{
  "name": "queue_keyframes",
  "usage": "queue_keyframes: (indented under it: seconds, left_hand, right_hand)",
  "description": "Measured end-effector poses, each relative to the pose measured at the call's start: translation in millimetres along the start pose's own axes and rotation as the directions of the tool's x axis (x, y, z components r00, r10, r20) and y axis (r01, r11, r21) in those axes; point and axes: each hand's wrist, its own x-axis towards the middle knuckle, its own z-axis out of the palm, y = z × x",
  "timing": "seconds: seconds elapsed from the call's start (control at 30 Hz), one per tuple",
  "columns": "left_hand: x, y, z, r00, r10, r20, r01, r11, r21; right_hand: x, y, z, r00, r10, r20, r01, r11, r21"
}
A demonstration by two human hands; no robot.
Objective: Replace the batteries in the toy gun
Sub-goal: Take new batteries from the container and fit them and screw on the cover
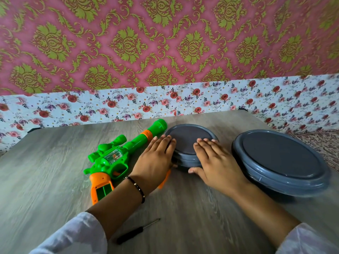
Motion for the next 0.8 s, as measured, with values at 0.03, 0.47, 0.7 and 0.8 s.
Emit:
queue_keyframes:
  seconds: [0.03,0.47,0.7,0.8]
  left_hand:
    - [1.9,2.1,-3.8,1.000,-0.011,0.016,0.012,0.999,-0.041]
    - [81.2,-16.0,5.4,0.756,-0.510,0.409,0.648,0.502,-0.572]
    - [82.1,-8.0,8.0,0.670,-0.639,0.379,0.712,0.408,-0.571]
    - [84.2,-6.4,8.8,0.655,-0.641,0.400,0.734,0.411,-0.541]
  right_hand:
    - [0.2,0.2,0.7,1.000,-0.001,-0.011,0.001,1.000,0.006]
    - [-1.1,5.5,5.9,0.992,0.067,-0.111,-0.036,0.966,0.256]
    - [-0.5,6.3,9.7,0.987,0.082,-0.142,-0.039,0.959,0.282]
    - [-0.8,6.5,10.6,0.985,0.081,-0.155,-0.034,0.959,0.282]
